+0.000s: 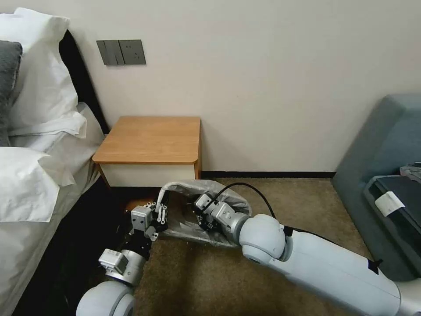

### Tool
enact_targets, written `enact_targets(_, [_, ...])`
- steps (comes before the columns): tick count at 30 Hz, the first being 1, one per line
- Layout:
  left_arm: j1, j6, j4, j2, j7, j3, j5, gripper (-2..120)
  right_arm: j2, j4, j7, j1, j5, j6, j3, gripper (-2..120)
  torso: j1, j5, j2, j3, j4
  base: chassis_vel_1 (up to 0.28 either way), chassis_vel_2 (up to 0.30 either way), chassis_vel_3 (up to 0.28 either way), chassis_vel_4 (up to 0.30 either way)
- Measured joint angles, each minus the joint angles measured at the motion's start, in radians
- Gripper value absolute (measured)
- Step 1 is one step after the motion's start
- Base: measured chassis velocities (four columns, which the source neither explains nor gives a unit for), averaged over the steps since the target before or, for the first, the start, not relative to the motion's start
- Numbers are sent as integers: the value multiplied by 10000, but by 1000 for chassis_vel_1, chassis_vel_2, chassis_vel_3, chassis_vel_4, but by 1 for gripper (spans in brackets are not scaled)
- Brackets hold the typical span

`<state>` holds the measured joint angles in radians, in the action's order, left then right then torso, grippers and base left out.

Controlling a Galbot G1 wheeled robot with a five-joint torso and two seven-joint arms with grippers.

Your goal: Pick up the garbage bag from the table and place it over the trash can.

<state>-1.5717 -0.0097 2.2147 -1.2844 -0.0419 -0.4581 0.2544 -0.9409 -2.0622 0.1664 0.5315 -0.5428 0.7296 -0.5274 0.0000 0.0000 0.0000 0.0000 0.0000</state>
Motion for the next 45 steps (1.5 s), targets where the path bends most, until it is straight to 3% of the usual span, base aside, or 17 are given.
enact_targets(8, [138,365,-174,-36,439,89,780,4,324,-615,-178,220,-918,-242,699,0,0,0,0,0,0,0,0,0,0])
enact_targets(15, [227,756,-486,-61,1097,176,1615,4,570,-919,-222,849,-1996,-1021,1714,0,0,1,0,0,1,0,0,0,0])
enact_targets(19, [222,1110,-712,-146,1509,156,2004,4,791,-1189,-444,1666,-2111,-1524,2622,0,0,2,0,0,1,0,0,0,0])
enact_targets(22, [175,1324,-912,-245,1867,186,2193,4,1062,-1441,-1048,3193,-1651,-2653,3937,0,-1,3,0,0,-2,0,0,0,0])
enact_targets(25, [153,1439,-921,-294,2099,270,2340,4,1082,-1591,-1145,3965,-1327,-2941,4673,-2,-1,3,0,-1,-2,0,0,0,0])
enact_targets(27, [80,1630,-829,-337,2436,388,2545,4,898,-1708,-1123,4788,-765,-3322,5610,7,-1,1,1,-1,-5,0,0,0,0])
enact_targets(32, [-302,1700,-540,-552,2769,305,2560,4,376,-1350,-938,5213,471,-4042,6040,22,-1,3,0,-1,1,0,0,0,0])
enact_targets(35, [-580,1834,-303,-698,3007,267,2539,4,-483,-1049,-812,6085,2091,-4712,6385,34,-1,2,1,-1,3,0,0,0,0])
enact_targets(45, [-816,2301,-381,-624,2886,505,2451,4,-1932,-1315,-319,8353,4090,-5177,6982,69,-1,-1,3,-1,0,0,0,0,0])
